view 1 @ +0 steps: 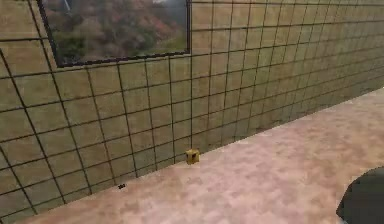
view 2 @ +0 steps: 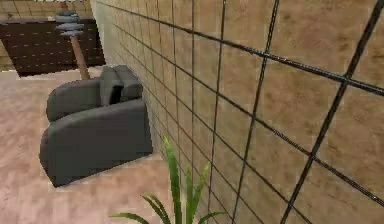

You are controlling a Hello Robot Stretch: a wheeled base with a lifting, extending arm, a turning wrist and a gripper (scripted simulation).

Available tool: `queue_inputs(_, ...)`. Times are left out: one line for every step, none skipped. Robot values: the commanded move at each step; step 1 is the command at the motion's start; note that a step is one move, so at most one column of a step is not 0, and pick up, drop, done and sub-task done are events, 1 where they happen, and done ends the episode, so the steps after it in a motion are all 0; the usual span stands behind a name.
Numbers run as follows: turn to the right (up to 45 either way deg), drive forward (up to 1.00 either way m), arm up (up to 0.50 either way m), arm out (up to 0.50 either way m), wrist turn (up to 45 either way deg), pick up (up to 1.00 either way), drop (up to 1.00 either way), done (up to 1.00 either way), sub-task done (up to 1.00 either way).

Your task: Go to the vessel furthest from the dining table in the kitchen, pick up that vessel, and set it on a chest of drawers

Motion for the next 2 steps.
queue_inputs(-36.0,0.00,0.00,0.00,0.0,0.00,0.00,0.00,0.00)
queue_inputs(0.0,0.10,0.00,0.00,0.0,0.00,0.00,0.00,0.00)
